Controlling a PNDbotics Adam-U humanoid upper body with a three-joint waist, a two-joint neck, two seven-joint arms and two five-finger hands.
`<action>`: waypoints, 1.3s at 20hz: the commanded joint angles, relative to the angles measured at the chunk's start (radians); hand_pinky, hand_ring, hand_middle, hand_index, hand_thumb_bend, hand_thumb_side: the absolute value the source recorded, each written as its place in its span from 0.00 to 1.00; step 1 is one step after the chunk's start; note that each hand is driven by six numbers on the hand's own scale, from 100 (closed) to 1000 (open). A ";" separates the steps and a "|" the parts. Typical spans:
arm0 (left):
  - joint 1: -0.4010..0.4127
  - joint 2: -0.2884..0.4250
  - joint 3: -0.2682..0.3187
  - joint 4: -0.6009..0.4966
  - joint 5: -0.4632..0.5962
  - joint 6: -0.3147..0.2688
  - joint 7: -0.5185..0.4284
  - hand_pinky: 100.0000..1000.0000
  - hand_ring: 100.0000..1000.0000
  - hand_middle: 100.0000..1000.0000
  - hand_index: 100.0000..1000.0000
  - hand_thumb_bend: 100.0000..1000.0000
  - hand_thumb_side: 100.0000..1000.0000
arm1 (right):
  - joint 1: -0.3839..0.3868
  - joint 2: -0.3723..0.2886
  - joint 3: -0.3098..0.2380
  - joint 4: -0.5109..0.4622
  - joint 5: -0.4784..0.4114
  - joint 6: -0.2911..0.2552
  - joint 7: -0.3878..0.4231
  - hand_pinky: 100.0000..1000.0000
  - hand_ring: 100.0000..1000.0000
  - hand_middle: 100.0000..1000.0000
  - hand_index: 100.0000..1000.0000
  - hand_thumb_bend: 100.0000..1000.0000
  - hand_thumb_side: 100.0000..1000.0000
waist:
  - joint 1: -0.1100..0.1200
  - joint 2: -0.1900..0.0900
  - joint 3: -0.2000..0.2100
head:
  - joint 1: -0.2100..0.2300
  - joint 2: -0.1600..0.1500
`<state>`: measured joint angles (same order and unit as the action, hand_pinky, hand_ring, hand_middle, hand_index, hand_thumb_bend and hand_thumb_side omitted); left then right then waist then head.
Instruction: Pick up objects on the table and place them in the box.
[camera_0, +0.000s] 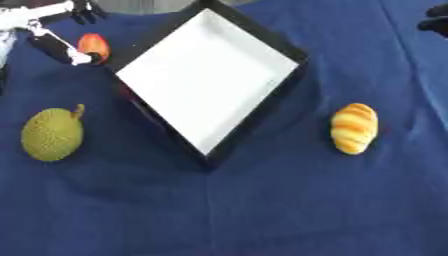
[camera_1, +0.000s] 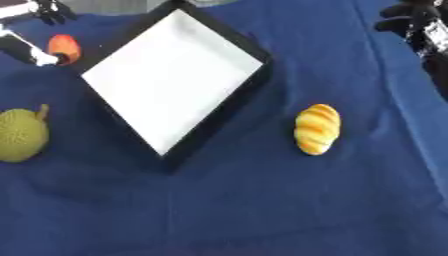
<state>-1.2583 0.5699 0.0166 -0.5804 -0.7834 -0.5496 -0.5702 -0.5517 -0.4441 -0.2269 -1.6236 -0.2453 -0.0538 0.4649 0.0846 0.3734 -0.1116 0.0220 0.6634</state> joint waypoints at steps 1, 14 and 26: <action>-0.018 0.020 0.018 -0.011 -0.033 -0.107 -0.077 0.83 0.83 0.85 0.88 0.37 0.00 | -0.016 -0.016 0.001 -0.004 0.007 -0.004 0.008 1.00 0.76 0.72 0.86 0.00 0.56 | 0.011 -0.003 -0.004 | 0.008 -0.019; -0.012 0.023 0.050 0.006 -0.180 -0.004 0.111 0.84 0.83 0.85 0.88 0.38 0.00 | -0.030 -0.011 0.011 -0.002 0.013 -0.007 0.022 1.00 0.76 0.72 0.86 0.00 0.56 | 0.017 0.011 -0.023 | 0.031 -0.029; -0.010 0.023 0.069 0.022 -0.165 0.063 0.197 0.81 0.82 0.83 0.87 0.27 0.00 | -0.039 -0.008 0.020 0.001 0.020 -0.010 0.034 1.00 0.76 0.72 0.87 0.00 0.57 | 0.022 0.026 -0.040 | 0.043 -0.036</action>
<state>-1.2520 0.5699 0.0762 -0.5521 -0.9588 -0.4870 -0.3758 -0.5742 -0.4359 -0.2055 -1.6131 -0.2313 -0.0611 0.4940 0.0971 0.4055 -0.1521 0.0616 0.6384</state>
